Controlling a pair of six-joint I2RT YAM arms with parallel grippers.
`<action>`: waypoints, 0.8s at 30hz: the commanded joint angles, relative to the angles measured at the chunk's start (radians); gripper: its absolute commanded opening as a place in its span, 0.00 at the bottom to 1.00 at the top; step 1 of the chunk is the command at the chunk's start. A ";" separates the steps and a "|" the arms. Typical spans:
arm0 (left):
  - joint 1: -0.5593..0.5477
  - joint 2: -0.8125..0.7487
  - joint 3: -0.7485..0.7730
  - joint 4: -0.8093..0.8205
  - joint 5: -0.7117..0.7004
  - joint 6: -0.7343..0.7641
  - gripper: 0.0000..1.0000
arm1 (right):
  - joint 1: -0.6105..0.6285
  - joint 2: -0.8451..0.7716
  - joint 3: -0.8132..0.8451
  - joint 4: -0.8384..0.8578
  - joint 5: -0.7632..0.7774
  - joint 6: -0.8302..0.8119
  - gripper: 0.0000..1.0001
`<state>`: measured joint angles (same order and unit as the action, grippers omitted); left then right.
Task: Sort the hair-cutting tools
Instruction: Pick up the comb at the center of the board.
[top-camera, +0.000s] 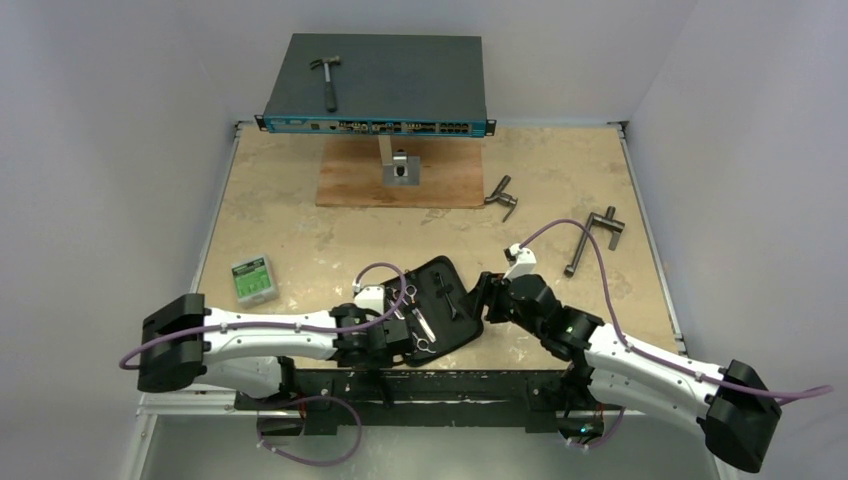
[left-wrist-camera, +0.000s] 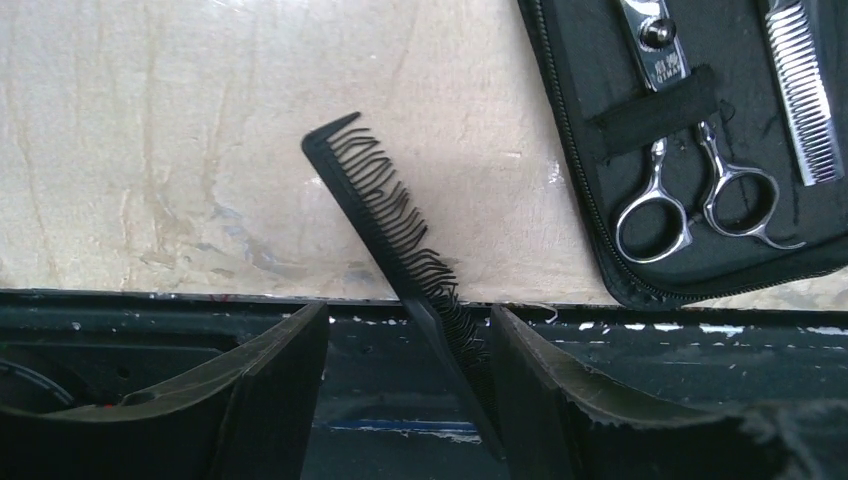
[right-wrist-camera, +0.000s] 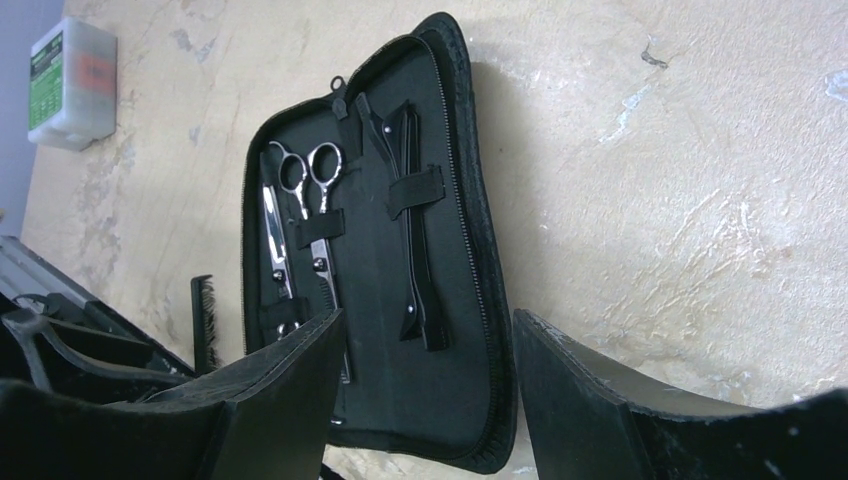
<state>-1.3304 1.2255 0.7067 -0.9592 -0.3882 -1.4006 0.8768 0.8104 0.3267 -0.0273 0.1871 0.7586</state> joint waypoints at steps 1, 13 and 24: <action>-0.035 0.099 0.068 -0.013 0.011 -0.029 0.61 | -0.002 -0.011 -0.011 0.036 -0.015 0.003 0.62; -0.016 0.193 -0.015 0.145 0.068 -0.028 0.59 | -0.002 -0.024 -0.021 0.034 -0.018 -0.007 0.62; 0.057 0.242 -0.073 0.297 0.128 0.046 0.39 | -0.003 -0.040 -0.011 0.005 -0.008 -0.018 0.62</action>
<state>-1.2949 1.3941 0.6895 -0.7967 -0.2634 -1.3830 0.8768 0.7757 0.3119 -0.0311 0.1829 0.7563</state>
